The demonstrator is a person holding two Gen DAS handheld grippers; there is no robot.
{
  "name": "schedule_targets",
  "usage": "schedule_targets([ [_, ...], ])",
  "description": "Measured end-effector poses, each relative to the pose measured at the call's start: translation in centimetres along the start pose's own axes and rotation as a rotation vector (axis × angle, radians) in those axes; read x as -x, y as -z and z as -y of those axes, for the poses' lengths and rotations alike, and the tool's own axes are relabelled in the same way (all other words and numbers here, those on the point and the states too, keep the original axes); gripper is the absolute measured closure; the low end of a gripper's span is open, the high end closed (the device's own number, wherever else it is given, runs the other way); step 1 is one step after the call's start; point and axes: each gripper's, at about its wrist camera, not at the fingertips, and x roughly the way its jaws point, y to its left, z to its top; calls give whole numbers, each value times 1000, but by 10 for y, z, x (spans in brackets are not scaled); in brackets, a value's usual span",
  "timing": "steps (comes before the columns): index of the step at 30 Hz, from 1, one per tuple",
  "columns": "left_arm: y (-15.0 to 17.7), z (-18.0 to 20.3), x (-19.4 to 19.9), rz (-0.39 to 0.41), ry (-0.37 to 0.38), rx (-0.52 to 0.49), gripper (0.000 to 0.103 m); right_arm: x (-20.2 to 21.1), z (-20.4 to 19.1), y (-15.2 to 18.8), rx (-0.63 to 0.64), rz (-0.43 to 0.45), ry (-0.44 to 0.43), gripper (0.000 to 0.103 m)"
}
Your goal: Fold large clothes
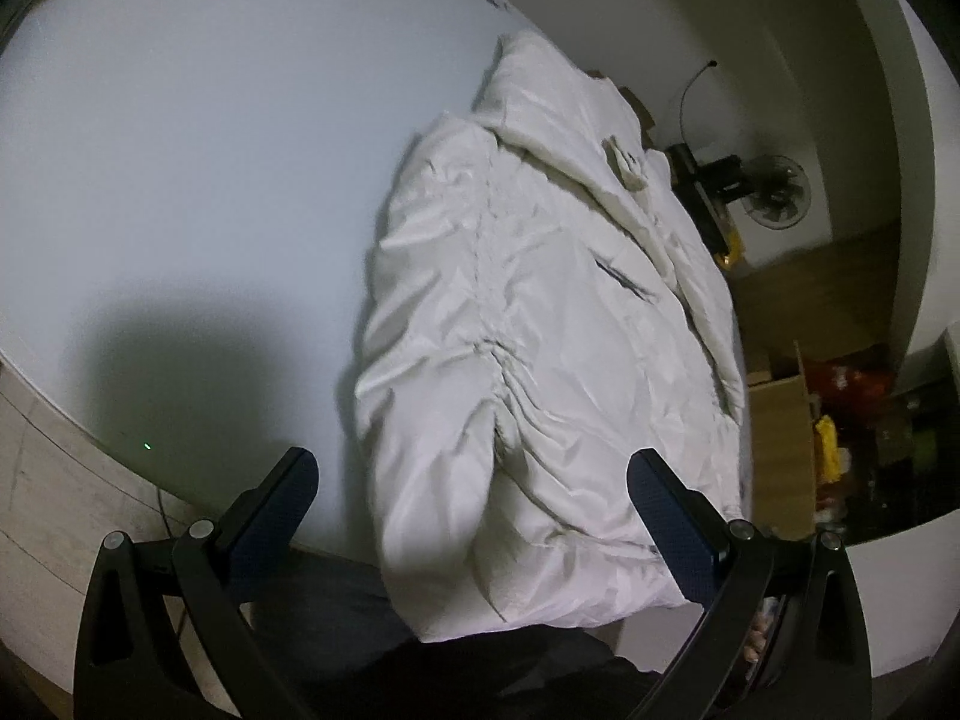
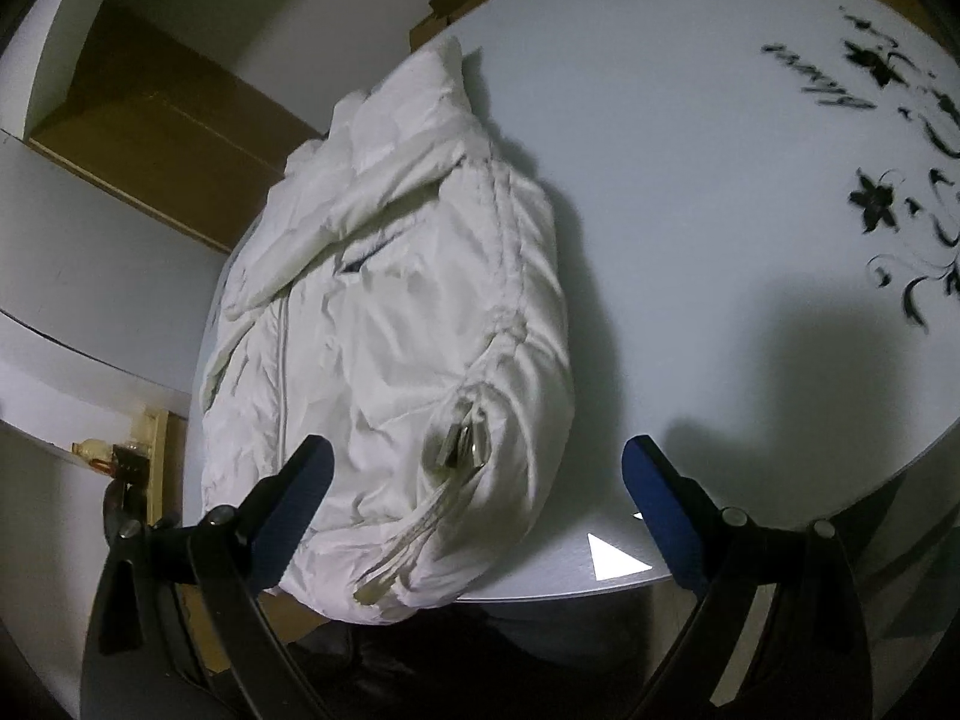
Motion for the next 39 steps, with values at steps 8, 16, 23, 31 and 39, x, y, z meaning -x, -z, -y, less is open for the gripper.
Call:
schedule_targets([
  [8,-6,2,-14,-17,38,23,0,-10,-2,4,12,-31,-7,6],
  [16,-26,19,-41,-70,102,6,0,-19,3,5,-4,-62,10,6],
  [23,-38,22,-63,-119,227,83,0,-31,-3,1,-5,-79,4,6],
  [31,-35,6,-55,-82,294,160,2,-48,-16,-9,-11,-109,-43,6],
  [39,-32,15,-68,-113,222,133,43,-61,-25,-14,6,-108,22,68],
])
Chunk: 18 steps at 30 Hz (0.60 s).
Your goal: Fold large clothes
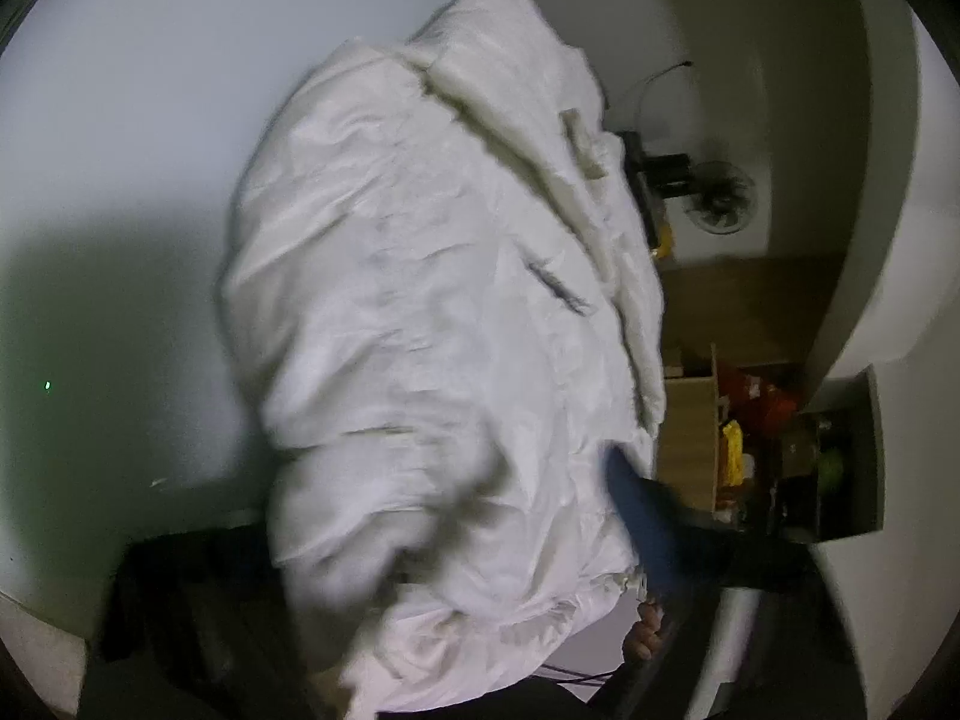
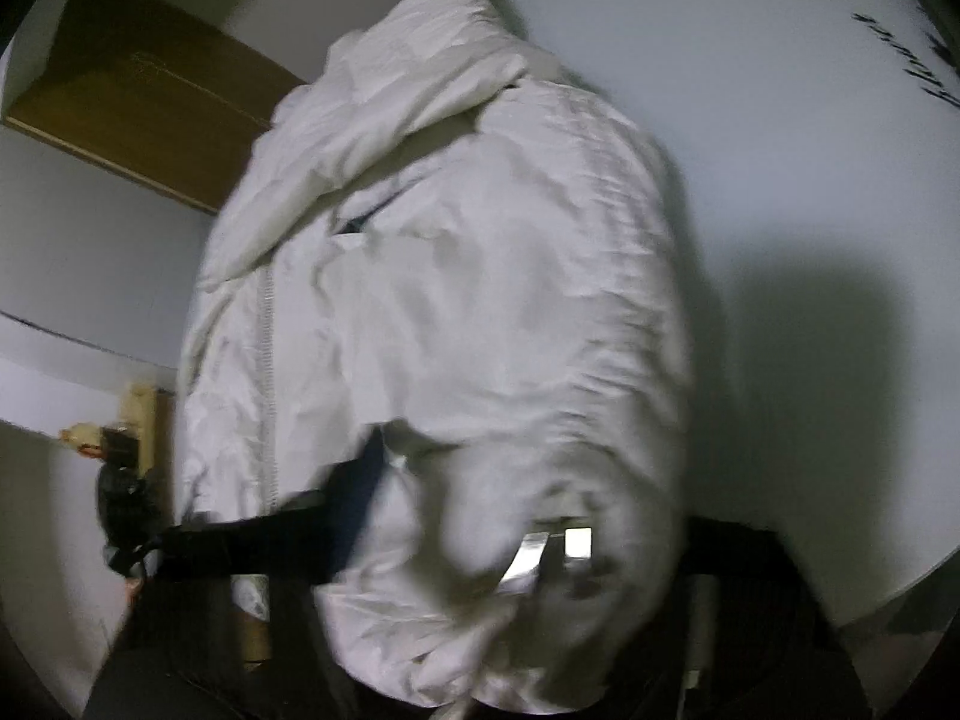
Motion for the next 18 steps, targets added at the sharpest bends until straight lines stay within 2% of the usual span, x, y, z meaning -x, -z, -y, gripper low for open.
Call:
schedule_targets([
  [1,-1,-5,-3,-3,-11,22,65,-1,4,0,-10,-1,-4,75],
  [2,-1,-12,-6,-6,-10,51,73,-1,8,-1,-22,-3,-19,78],
  [5,-1,-22,-8,-3,14,82,84,-1,23,0,-75,-2,-73,86],
  [10,5,-20,-6,1,-18,48,89,1,23,2,-56,-7,-68,92],
  [15,14,-5,10,14,-28,-19,90,31,7,5,19,41,-99,94],
  [18,20,2,12,8,-41,-52,90,37,6,7,33,38,-96,95],
])
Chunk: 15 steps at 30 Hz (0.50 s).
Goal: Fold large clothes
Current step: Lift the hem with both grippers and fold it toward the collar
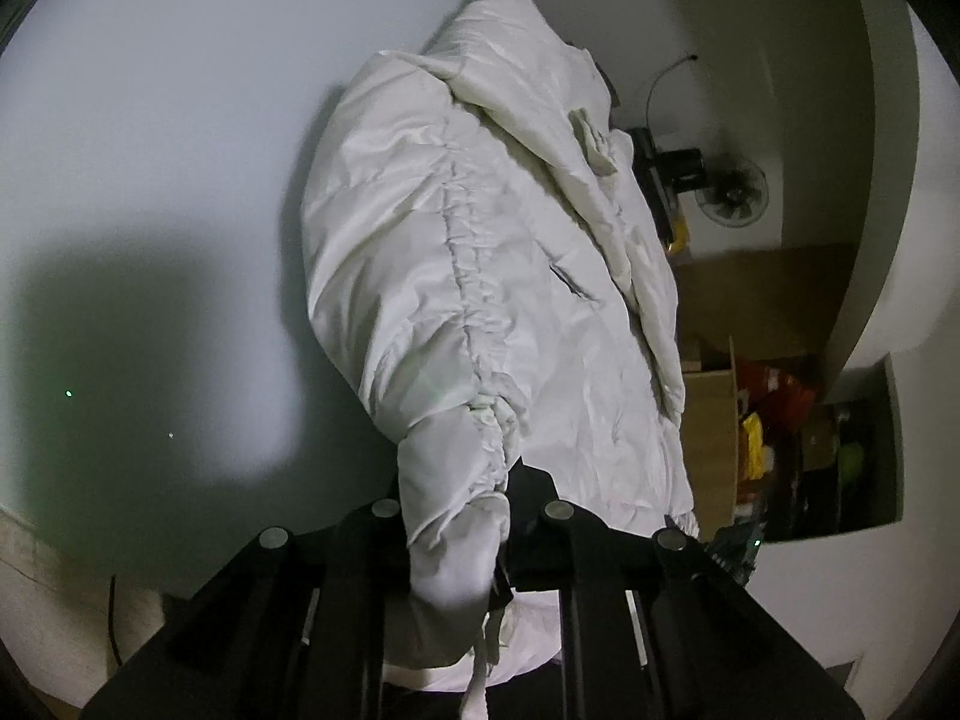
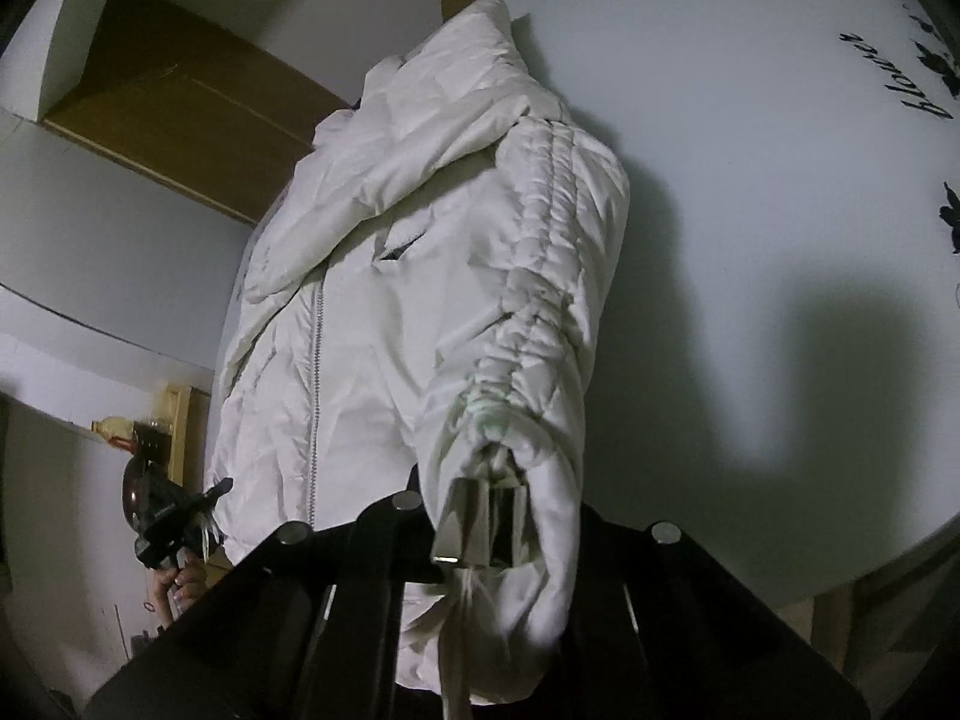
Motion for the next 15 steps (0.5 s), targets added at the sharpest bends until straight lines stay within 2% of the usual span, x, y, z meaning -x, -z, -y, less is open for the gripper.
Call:
schedule_targets([
  [5,4,1,10,-38,17,-23,90,5,7,2,-11,-17,-4,95],
  [8,1,-2,19,-57,56,-23,90,6,5,-3,-11,-36,-10,95],
  [12,-15,1,36,-49,62,-42,90,15,-5,-13,-2,-68,-87,95],
  [15,-27,15,54,-15,74,-87,91,32,-20,-33,20,-65,-147,96],
])
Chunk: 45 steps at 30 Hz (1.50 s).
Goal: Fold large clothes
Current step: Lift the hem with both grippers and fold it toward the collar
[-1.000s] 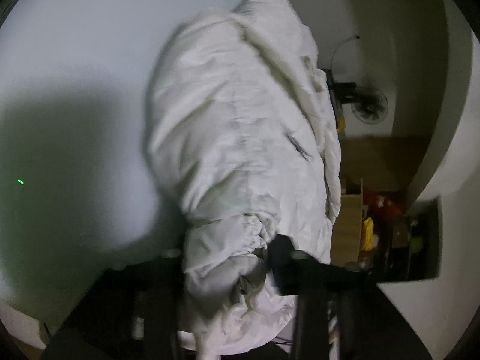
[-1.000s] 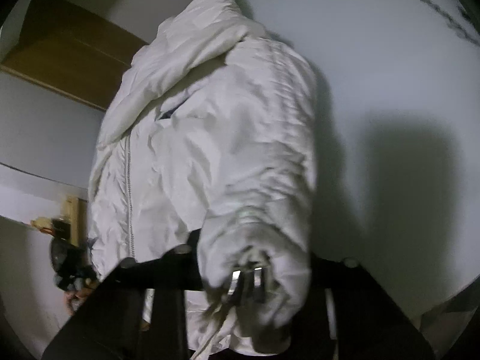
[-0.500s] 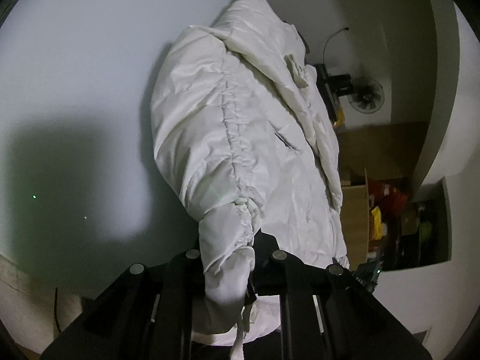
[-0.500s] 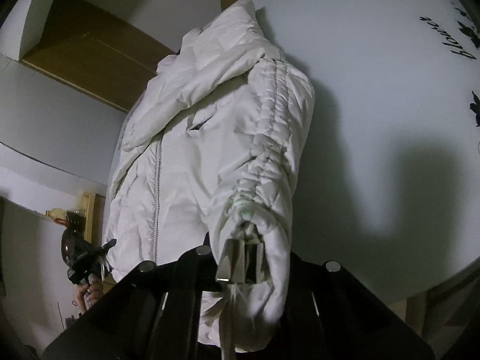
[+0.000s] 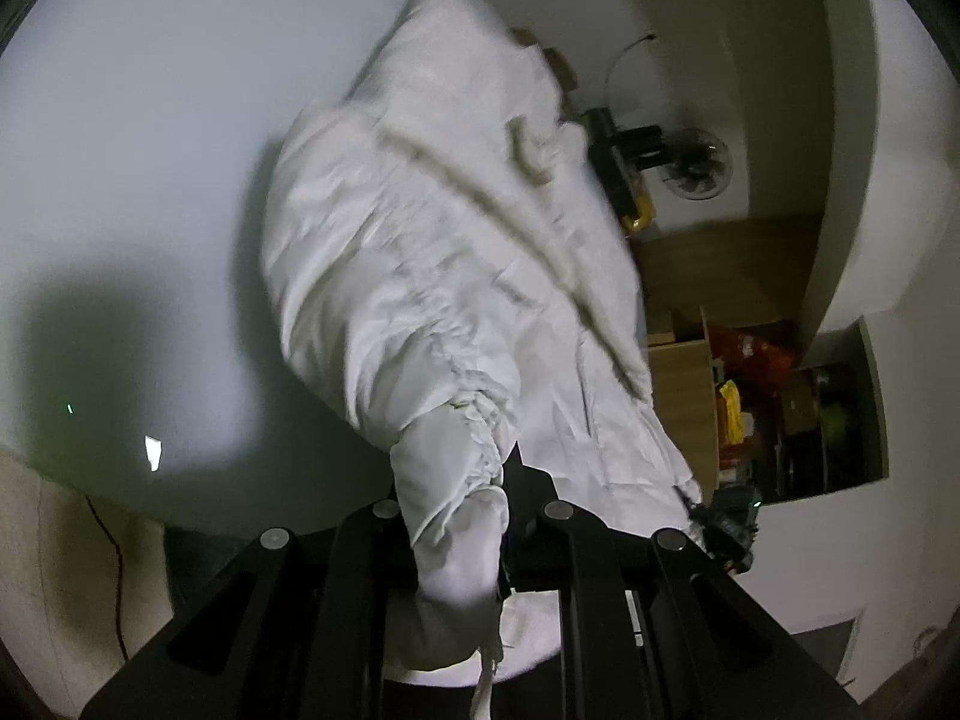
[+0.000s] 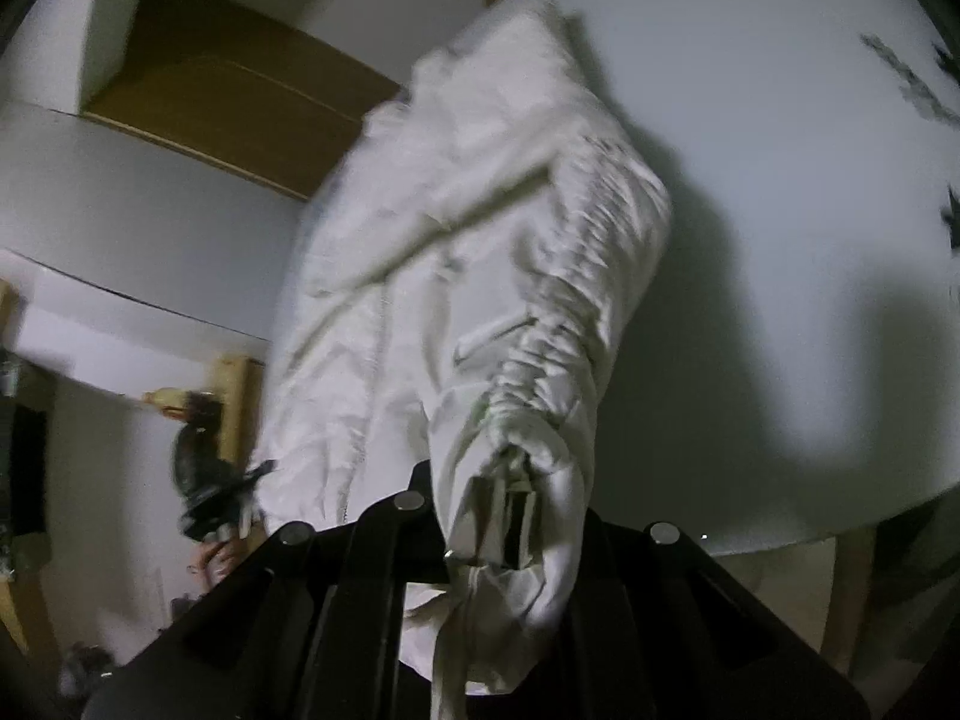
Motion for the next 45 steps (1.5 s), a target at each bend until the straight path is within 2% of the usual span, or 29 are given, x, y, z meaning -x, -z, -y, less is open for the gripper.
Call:
schedule_targets([
  [3,-21,31,20,46,-12,-95,91,15,-24,-30,39,14,-41,96],
  [6,-51,72,36,82,-52,-220,91,20,-49,-61,79,21,-44,96],
  [9,-77,108,40,105,-94,-303,91,22,-70,-94,117,36,-49,96],
  [12,-107,139,38,119,-117,-357,91,21,-86,-128,131,51,-47,96],
  [18,-198,184,0,129,-204,-385,91,1,-98,-219,90,53,-15,96],
  [21,-239,184,-35,116,-273,-354,91,-24,-95,-262,47,35,17,96],
  [25,-287,161,-94,80,-380,-297,91,-75,-70,-320,-40,3,76,96],
  [30,-332,123,-149,34,-429,-202,90,-139,-29,-366,-143,-49,124,96],
  [38,-378,103,-202,17,-478,-215,90,-183,3,-406,-173,-63,172,95],
  [42,-383,86,-223,-14,-519,-187,90,-203,15,-410,-177,-75,211,95],
  [45,-383,73,-228,-18,-499,-173,86,-214,24,-405,-172,-70,203,92],
])
